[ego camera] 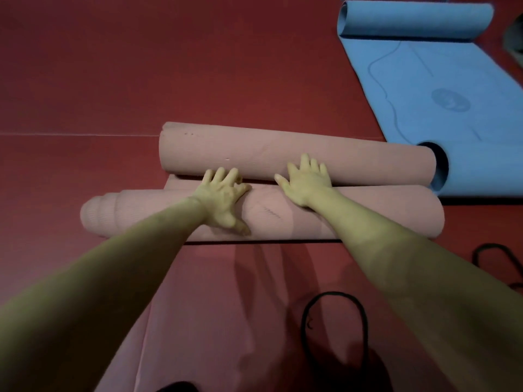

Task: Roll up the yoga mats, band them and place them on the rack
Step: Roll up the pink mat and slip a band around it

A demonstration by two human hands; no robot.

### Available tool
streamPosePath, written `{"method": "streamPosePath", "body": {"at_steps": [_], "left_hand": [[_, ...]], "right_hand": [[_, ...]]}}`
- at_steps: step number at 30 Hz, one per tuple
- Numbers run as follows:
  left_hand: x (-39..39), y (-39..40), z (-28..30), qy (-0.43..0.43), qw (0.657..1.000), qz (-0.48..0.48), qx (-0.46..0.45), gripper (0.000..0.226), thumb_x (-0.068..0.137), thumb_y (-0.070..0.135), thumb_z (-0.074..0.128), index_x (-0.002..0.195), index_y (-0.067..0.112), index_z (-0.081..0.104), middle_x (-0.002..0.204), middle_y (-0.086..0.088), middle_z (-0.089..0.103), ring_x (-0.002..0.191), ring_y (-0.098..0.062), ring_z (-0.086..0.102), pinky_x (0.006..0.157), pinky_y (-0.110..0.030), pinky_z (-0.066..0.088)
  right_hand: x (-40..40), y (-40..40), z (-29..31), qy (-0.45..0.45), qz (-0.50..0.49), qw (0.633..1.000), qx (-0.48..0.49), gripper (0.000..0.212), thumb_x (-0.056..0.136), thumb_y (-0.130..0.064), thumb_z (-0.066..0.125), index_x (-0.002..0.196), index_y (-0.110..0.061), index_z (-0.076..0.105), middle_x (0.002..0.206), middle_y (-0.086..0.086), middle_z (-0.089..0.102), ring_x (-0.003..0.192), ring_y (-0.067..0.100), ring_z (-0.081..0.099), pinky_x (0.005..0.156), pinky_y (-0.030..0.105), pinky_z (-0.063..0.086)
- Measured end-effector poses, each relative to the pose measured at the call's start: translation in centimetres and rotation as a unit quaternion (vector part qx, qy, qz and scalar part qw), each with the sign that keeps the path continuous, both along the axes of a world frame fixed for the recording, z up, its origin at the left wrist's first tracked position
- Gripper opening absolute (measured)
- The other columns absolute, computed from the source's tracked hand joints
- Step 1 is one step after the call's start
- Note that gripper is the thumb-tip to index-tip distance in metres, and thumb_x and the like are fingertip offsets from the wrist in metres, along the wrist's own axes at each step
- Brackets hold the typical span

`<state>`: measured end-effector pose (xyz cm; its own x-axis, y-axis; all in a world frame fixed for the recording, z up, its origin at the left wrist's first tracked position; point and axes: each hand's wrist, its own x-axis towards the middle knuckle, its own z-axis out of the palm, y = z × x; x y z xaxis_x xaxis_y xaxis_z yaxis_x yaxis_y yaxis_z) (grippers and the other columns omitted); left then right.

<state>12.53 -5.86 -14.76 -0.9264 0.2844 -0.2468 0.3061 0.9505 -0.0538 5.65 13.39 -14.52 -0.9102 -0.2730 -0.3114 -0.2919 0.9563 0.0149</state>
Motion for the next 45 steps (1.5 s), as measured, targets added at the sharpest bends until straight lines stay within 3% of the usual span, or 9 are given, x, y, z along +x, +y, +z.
{"method": "streamPosePath", "body": {"at_steps": [3, 7, 11, 14, 18, 24, 27, 31, 45], "left_hand": [[-1.0, -0.3, 0.5, -0.007, 0.999, 0.001, 0.051, 0.092, 0.063, 0.072, 0.062, 0.136, 0.023, 0.036, 0.126, 0.001, 0.043, 0.112, -0.023, 0.041, 0.097, -0.037, 0.032], [-1.8, -0.8, 0.3, -0.040, 0.987, 0.059, 0.142, 0.062, 0.077, 0.055, 0.061, 0.124, 0.020, 0.040, 0.125, -0.002, 0.053, 0.111, -0.026, 0.047, 0.093, -0.034, 0.034], [-2.1, -1.3, -0.5, 0.010, 0.987, 0.087, 0.137, 0.090, 0.064, 0.075, 0.020, 0.137, 0.026, 0.041, 0.131, -0.002, 0.042, 0.117, -0.027, 0.038, 0.105, -0.038, 0.027], [-2.2, -1.4, -0.9, 0.011, 0.986, 0.108, 0.126, 0.094, 0.062, 0.075, 0.011, 0.141, 0.031, 0.036, 0.133, -0.001, 0.041, 0.118, -0.027, 0.039, 0.104, -0.039, 0.030], [-1.6, -1.0, -1.1, -0.012, 0.989, 0.107, 0.102, 0.096, 0.059, 0.079, 0.017, 0.141, 0.031, 0.027, 0.141, -0.002, 0.043, 0.123, -0.031, 0.043, 0.106, -0.040, 0.031], [-0.4, 0.3, -1.4, 0.022, 0.997, 0.040, -0.065, 0.119, 0.055, 0.076, 0.065, 0.147, 0.022, 0.011, 0.135, -0.010, 0.039, 0.116, -0.034, 0.045, 0.100, -0.043, 0.035], [-0.6, 0.7, -1.0, 0.014, 0.997, 0.042, -0.069, 0.116, 0.058, 0.071, 0.068, 0.146, 0.023, 0.010, 0.134, -0.011, 0.037, 0.115, -0.034, 0.044, 0.096, -0.044, 0.037], [-0.4, 0.8, -0.7, 0.018, 0.996, 0.040, -0.075, 0.113, 0.060, 0.070, 0.069, 0.145, 0.024, 0.011, 0.134, -0.012, 0.035, 0.114, -0.034, 0.043, 0.092, -0.043, 0.038], [2.8, -4.0, -0.6, 0.030, 0.993, 0.077, -0.081, 0.109, 0.059, 0.067, 0.068, 0.142, 0.021, 0.015, 0.129, -0.012, 0.036, 0.110, -0.034, 0.044, 0.082, -0.040, 0.040]], "right_hand": [[-0.9, -0.3, -0.5, -0.030, -0.037, 0.999, -0.024, 0.065, 0.099, -0.056, 0.014, 0.153, -0.022, 0.004, 0.143, 0.020, 0.042, 0.135, 0.034, 0.031, 0.112, 0.047, 0.010], [-2.4, -0.1, -0.9, -0.025, -0.063, 0.996, -0.056, 0.060, 0.099, -0.054, 0.011, 0.153, -0.031, 0.000, 0.139, 0.019, 0.048, 0.133, 0.033, 0.037, 0.115, 0.048, 0.001], [-3.3, -0.6, -1.8, 0.013, -0.079, 0.994, -0.077, 0.063, 0.098, -0.054, 0.012, 0.153, -0.026, 0.001, 0.129, 0.018, 0.057, 0.128, 0.031, 0.045, 0.115, 0.045, 0.001], [-3.7, -0.8, -1.9, 0.031, -0.084, 0.992, -0.083, 0.065, 0.098, -0.053, 0.015, 0.153, -0.018, 0.005, 0.125, 0.017, 0.060, 0.125, 0.030, 0.049, 0.115, 0.046, 0.003], [-2.9, -0.5, -2.5, 0.039, -0.076, 0.994, -0.073, 0.070, 0.096, -0.057, 0.019, 0.153, -0.019, 0.004, 0.130, 0.015, 0.056, 0.123, 0.030, 0.049, 0.112, 0.051, 0.011], [-1.3, -0.1, -2.6, 0.051, -0.062, 0.995, -0.066, 0.075, 0.093, -0.065, 0.018, 0.152, -0.019, 0.012, 0.139, 0.012, 0.049, 0.127, 0.029, 0.045, 0.104, 0.049, 0.026], [-0.2, 0.9, -1.8, 0.045, 0.059, 0.994, -0.080, 0.083, 0.083, -0.077, 0.028, 0.147, -0.024, 0.026, 0.140, 0.005, 0.048, 0.126, 0.027, 0.044, 0.102, 0.044, 0.029], [0.3, 2.0, -0.6, -0.025, 0.192, 0.981, -0.009, 0.115, 0.061, -0.081, 0.060, 0.150, -0.024, 0.015, 0.146, 0.002, 0.034, 0.130, 0.027, 0.036, 0.110, 0.046, 0.026], [2.3, -4.2, -1.5, 0.032, 0.259, 0.965, 0.000, 0.112, 0.060, -0.071, 0.065, 0.148, -0.019, 0.019, 0.141, 0.004, 0.039, 0.123, 0.027, 0.041, 0.104, 0.043, 0.033]]}}
